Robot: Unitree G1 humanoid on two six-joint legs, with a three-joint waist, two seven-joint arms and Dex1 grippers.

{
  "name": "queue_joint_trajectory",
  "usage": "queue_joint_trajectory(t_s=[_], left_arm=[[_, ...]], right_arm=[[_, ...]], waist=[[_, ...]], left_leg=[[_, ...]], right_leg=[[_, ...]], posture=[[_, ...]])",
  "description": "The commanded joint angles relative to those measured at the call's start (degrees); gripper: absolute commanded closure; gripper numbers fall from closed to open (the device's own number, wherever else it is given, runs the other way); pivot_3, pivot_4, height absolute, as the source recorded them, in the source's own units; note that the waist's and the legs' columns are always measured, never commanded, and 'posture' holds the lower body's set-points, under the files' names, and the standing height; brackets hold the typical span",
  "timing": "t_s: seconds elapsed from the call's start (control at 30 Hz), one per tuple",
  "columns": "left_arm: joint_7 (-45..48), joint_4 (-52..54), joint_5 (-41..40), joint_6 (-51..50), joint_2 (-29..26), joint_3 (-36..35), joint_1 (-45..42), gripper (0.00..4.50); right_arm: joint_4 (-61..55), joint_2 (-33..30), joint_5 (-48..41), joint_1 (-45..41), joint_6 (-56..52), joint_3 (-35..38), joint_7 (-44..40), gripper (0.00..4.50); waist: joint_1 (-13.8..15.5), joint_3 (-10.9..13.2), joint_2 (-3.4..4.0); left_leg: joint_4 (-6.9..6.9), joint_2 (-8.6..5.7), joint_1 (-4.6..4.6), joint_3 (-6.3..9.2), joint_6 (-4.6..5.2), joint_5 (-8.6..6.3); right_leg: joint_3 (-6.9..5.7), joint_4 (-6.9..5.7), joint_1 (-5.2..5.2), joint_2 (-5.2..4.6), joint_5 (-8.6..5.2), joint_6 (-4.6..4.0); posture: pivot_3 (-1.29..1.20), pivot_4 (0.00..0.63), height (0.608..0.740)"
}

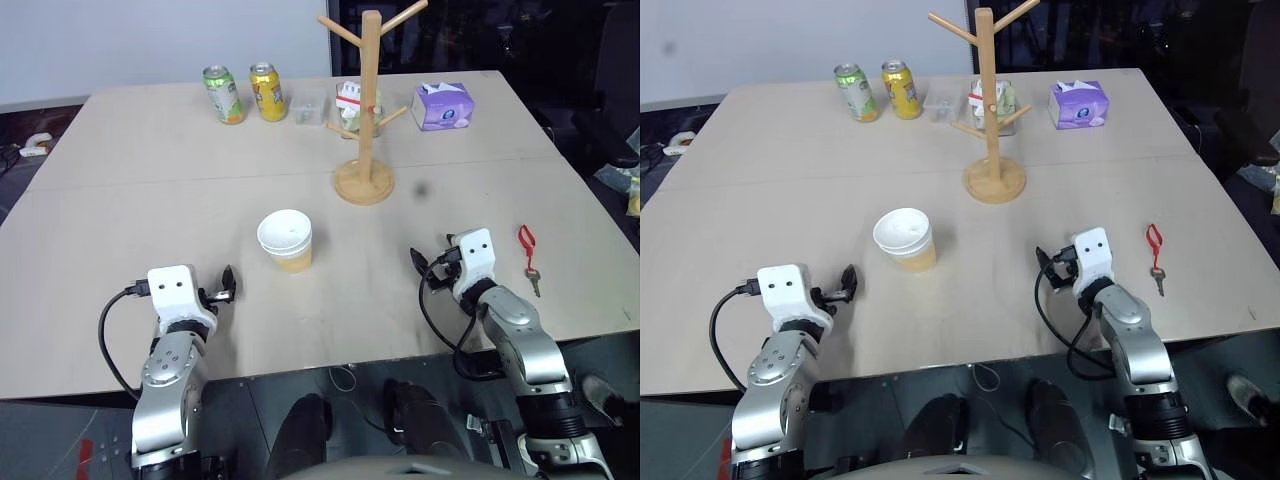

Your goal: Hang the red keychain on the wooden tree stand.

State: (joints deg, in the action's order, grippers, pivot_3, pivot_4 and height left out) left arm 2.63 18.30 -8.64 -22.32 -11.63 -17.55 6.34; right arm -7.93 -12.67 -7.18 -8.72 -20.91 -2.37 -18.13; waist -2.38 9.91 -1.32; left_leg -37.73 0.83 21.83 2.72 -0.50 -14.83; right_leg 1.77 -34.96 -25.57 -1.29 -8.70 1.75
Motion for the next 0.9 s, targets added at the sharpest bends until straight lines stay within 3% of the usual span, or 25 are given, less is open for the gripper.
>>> queue_joint_trajectory(t_s=[0.03, 0.1, 0.2, 0.37, 0.47, 0.7, 0.9], left_arm=[[7.18, 1.52, -4.98, -3.96, -7.41, -3.78, -2.52, 0.05], [20.33, 0.98, -13.61, -9.85, -20.57, -8.71, -7.31, 0.05], [32.47, -2.09, -20.46, -14.37, -34.05, -10.31, -13.75, 0.05], [51.61, -4.88, -27.40, -18.33, -50.40, -5.29, -24.12, 0.05], [61.01, -4.92, -27.60, -16.69, -56.30, -0.04, -27.72, 0.05], [79.25, -4.74, -21.34, -5.16, -62.93, 12.98, -33.50, 0.05], [82.79, -13.82, -7.25, 15.87, -55.36, 23.72, -38.32, 0.05]], right_arm=[[-2.08, -2.98, -2.42, -3.85, -1.52, 1.85, -3.52, 0.00], [-2.20, -8.46, -6.33, -10.24, -4.92, 3.75, -10.63, 0.00], [-1.04, -13.75, -11.26, -16.11, -8.83, 3.98, -18.84, 0.00], [-2.14, -21.89, -19.19, -22.84, -15.57, 1.35, -34.67, 0.00], [-3.92, -25.29, -23.62, -25.11, -19.92, 0.67, -40.44, 0.00], [-8.60, -28.48, -30.95, -27.16, -28.08, 1.08, -44.22, 0.00], [-13.56, -27.42, -33.65, -25.97, -30.90, 2.23, -40.14, 0.00]], waist=[[0.00, 0.03, -0.03], [-0.10, 0.62, -0.23], [-0.03, 0.68, -0.25], [-0.03, 0.71, -0.26], [-0.09, 0.75, -0.21], [-0.05, 0.79, -0.19], [0.20, 0.82, -0.15]], left_leg=[[0.00, 0.00, 0.00, 0.00, 0.00, 0.00], [-0.03, 0.02, 0.03, 0.02, 0.00, 0.01], [-0.34, 0.26, 0.14, 0.19, -0.01, 0.00], [0.25, 0.22, 0.11, 0.13, -0.01, -0.01], [0.38, 0.18, 0.18, 0.08, 0.10, -0.08], [0.43, 0.23, 0.13, 0.08, 0.41, -0.28], [0.27, 0.23, 0.09, 0.04, 0.42, -0.28]], right_leg=[[0.00, 0.00, 0.00, 0.00, 0.00, 0.00], [-0.02, -0.12, -0.09, 0.05, 0.00, -0.01], [-0.16, -0.24, -0.13, 0.31, -0.01, -0.03], [-0.12, 0.13, -0.09, 0.28, -0.07, -0.12], [-0.06, 0.21, -0.17, 0.23, -0.11, -0.17], [-0.09, 0.15, -0.21, 0.29, -0.31, -0.13], [-0.07, -0.01, -0.19, 0.30, -0.38, -0.27]], posture=[[0.00, 0.150, 0.740], [0.00, 0.150, 0.740], [0.00, 0.150, 0.740], [0.00, 0.150, 0.740], [0.00, 0.150, 0.740], [0.00, 0.150, 0.740], [0.00, 0.150, 0.740]])
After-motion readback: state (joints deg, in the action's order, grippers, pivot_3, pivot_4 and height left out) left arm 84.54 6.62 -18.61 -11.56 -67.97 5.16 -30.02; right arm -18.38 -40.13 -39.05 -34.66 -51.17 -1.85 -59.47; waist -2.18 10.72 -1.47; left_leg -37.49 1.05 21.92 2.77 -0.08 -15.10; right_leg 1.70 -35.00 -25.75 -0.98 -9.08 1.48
